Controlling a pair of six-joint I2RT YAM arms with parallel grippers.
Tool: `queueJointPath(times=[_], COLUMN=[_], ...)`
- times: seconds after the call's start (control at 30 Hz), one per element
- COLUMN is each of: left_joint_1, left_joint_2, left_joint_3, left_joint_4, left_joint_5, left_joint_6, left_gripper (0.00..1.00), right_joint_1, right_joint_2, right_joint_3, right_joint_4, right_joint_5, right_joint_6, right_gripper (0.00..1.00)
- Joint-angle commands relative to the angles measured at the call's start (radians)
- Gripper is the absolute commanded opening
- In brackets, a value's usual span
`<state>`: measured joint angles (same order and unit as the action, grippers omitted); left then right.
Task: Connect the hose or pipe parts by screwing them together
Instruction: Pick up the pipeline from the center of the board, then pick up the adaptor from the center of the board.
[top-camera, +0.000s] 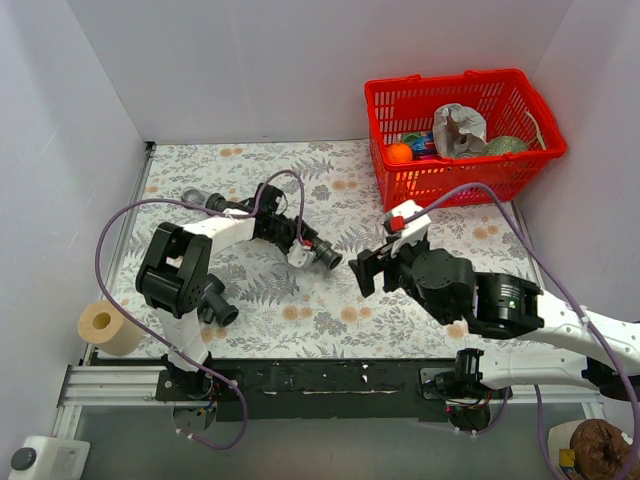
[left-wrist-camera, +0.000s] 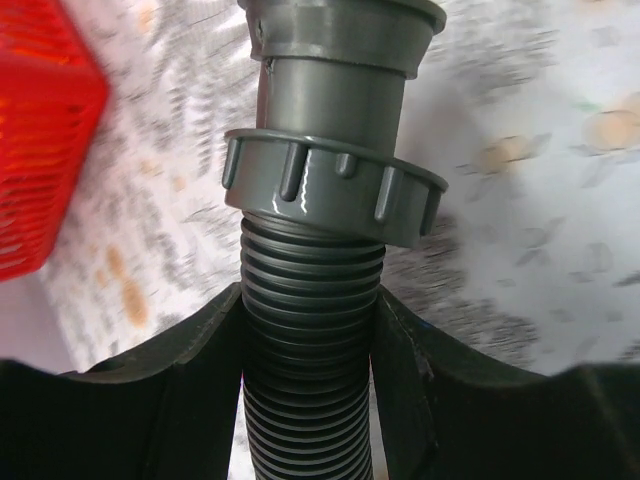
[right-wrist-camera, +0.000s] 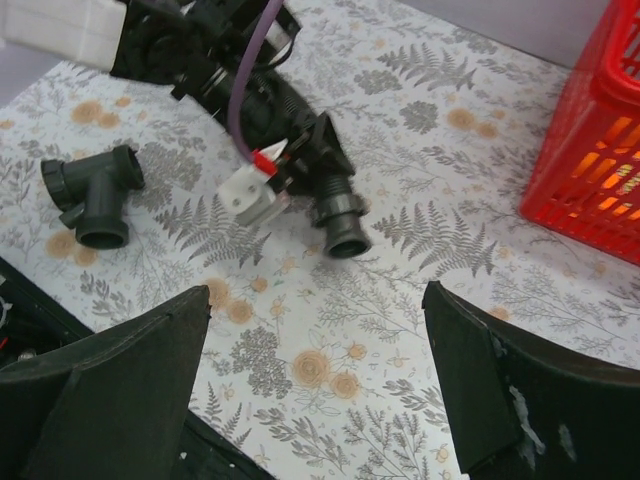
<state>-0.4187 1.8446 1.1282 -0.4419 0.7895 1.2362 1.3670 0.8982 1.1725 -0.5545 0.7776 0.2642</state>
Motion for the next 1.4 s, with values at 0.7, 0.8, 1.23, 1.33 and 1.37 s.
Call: queueJointPath(times=[0.7,0.8,1.23,1.33,1.37], left_joint_1=[0.213,0.233,0.322,0.324,0.324], left_joint_2=[-0.369,-0.404,-0.487,-0.528,-0.538], left_joint_3=[-0.105,-0.116,-0.237,-0.260,-0.263], left_joint_4=[0.468,0.477,0.592,0.588,0.586], left_joint_5=[-0.036,-0.042,-0.072,-0.072,-0.069], left_joint_6=[-0.813,-0.872,-1.076,-1.086,-1.092], left_gripper=[0.17,0.17,0.16,0.17,0.17], right_joint_1=[-0.020,-0.046,-0.088,-0.091,-0.092], right_joint_2=[0.638,0.715,1.053,1.131,1.149], right_joint_3=[-0.265,-0.195,0.076,0.162,0.183], right_joint_4=[0.950,1.034,1.052,0.984,0.970], right_joint_5=[-0.474,-0.552,-0.831,-0.856,-0.850], right_joint_6=[-0.112,-0.108,-0.057,-0.057,-0.063], right_gripper=[0.98,0.98,0.98,0.98,0.98])
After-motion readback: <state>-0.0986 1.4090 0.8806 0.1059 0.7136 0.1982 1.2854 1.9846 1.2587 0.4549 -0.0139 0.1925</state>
